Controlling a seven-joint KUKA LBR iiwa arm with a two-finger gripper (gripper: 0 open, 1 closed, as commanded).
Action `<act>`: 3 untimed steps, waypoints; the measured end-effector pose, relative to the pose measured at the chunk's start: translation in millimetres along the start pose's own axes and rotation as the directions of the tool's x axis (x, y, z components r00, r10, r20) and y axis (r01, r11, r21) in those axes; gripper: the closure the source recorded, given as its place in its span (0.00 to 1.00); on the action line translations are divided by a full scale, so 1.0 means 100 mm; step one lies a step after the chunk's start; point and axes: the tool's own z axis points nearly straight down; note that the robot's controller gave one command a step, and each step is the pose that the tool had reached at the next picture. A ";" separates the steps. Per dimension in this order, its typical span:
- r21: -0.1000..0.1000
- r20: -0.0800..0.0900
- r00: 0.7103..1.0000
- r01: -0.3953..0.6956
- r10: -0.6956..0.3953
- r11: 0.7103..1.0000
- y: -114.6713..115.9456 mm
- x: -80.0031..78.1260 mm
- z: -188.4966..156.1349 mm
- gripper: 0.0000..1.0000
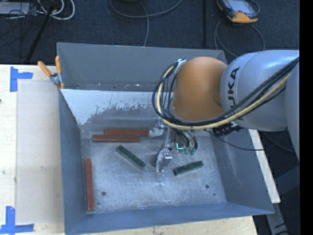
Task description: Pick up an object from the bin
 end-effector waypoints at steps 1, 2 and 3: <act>0.000 0.007 1.000 -0.002 0.002 1.000 0.00 -0.02 -0.04 0.00; -0.002 0.013 0.998 -0.059 0.059 0.998 0.33 -0.07 0.64 0.00; -0.010 0.011 0.955 -0.297 0.297 0.955 0.39 -0.07 0.89 0.00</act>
Offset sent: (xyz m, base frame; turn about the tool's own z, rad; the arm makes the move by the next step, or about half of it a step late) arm 0.0066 0.0462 -0.0938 0.0794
